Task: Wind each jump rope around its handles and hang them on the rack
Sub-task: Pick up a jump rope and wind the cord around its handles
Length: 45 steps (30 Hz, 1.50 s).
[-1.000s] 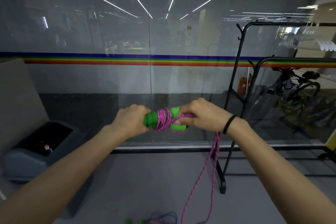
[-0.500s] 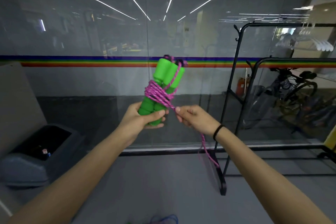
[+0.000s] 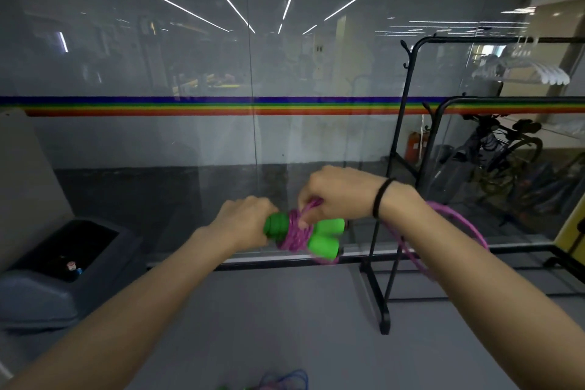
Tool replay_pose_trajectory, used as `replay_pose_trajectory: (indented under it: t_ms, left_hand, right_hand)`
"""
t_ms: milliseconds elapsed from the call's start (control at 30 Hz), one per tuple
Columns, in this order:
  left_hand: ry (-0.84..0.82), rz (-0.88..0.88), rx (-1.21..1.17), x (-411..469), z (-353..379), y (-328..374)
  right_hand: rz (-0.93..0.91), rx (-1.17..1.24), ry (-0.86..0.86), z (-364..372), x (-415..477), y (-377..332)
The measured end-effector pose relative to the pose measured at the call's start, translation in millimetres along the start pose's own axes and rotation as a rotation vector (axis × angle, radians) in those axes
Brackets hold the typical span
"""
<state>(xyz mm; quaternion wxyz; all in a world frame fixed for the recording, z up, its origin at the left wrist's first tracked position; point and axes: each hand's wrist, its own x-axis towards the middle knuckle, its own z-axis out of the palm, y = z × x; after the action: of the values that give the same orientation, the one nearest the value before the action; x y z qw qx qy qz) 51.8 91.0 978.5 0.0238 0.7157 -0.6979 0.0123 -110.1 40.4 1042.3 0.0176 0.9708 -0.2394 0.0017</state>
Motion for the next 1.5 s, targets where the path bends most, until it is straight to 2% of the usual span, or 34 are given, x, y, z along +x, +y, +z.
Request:
replay_pose_trajectory:
  t_ms: [67, 100, 167, 267, 333, 367, 433, 500, 600, 700, 800, 867, 1000, 1067, 1133, 1200, 1300, 1367, 1400, 1467, 1500]
  left_hand:
    - [-0.161, 0.170, 0.069, -1.6, 1.8, -5.0]
    - [-0.215, 0.254, 0.002, -2.0, 6.1, -8.7]
    - [-0.259, 0.368, -0.327, -6.8, 9.6, -11.1]
    - [-0.148, 0.405, -0.810, -16.5, 3.7, -9.4]
    - [0.007, 0.360, -1.046, -17.9, 1.3, -9.6]
    - [0.073, 0.289, -1.162, -17.5, 1.4, -9.8]
    - [0.147, 0.110, -1.410, -14.5, 3.0, -7.4]
    - [0.202, -0.072, -1.518, -10.1, 4.3, -2.5]
    - [0.236, -0.291, -1.440, -2.9, 9.3, -5.3]
    - [0.276, -0.334, -1.153, 1.5, 16.4, -19.4]
    - [0.226, -0.237, -0.683, -1.9, 20.2, -31.4]
    - [0.113, -0.148, -0.442, -5.7, 22.6, -34.2]
    - [-0.115, 0.082, -0.050, -13.5, 23.1, -22.3]
    - [-0.196, 0.225, 0.004, -16.3, 21.0, -14.7]
    - [-0.275, 0.347, -0.210, -19.8, 17.9, -10.9]
    - [-0.295, 0.387, -0.618, -26.6, 10.2, -8.9]
    - [-0.161, 0.408, -1.147, -30.6, 4.9, -8.4]
    - [-0.089, 0.353, -1.426, -26.8, 7.6, -4.0]
    - [-0.055, 0.268, -1.578, -24.3, 8.8, 0.1]
    - [0.035, 0.067, -1.790, -19.1, 10.6, 8.5]
    - [0.073, -0.012, -1.823, -17.4, 10.5, 11.4]
  right_hand:
    - [-0.068, 0.197, 0.020, -8.0, 5.5, 10.8]
    - [-0.081, 0.296, 0.037, -7.5, 9.7, 17.1]
    - [-0.078, 0.518, 0.069, -2.1, 15.6, 30.2]
    - [-0.058, 0.909, 0.118, 16.0, 8.8, 43.6]
    - [0.016, 1.146, 0.211, 34.0, 3.1, 47.8]
    - [0.058, 1.170, 0.240, 43.8, 2.7, 47.5]
    - [0.096, 1.089, 0.240, 62.9, 8.6, 45.3]
    - [0.133, 0.838, 0.282, 75.4, 15.6, 40.1]
    - [0.164, 0.290, 0.262, 81.1, 14.8, 30.9]
    - [0.181, 0.063, 0.163, 69.8, 5.6, 16.3]
    - [0.117, -0.027, 0.071, 56.7, -2.0, 5.8]
    - [0.076, -0.059, 0.010, 48.4, -4.9, 1.2]
    - [-0.007, -0.152, 0.024, 26.2, -4.9, -2.5]
    - [-0.028, -0.054, 0.013, 18.3, 3.4, 2.5]
    - [-0.080, 0.246, -0.035, 16.8, 12.2, 13.3]
    - [-0.121, 0.636, -0.054, 18.5, 9.7, 21.9]
    - [-0.097, 1.113, 0.088, 29.7, 3.1, 26.9]
    - [-0.059, 1.244, 0.147, 41.9, 8.7, 23.6]
    - [-0.036, 1.250, 0.170, 47.9, 13.2, 21.8]
    - [0.065, 1.107, 0.282, 57.8, 23.8, 19.4]
    - [0.126, 0.988, 0.365, 60.9, 26.4, 17.5]
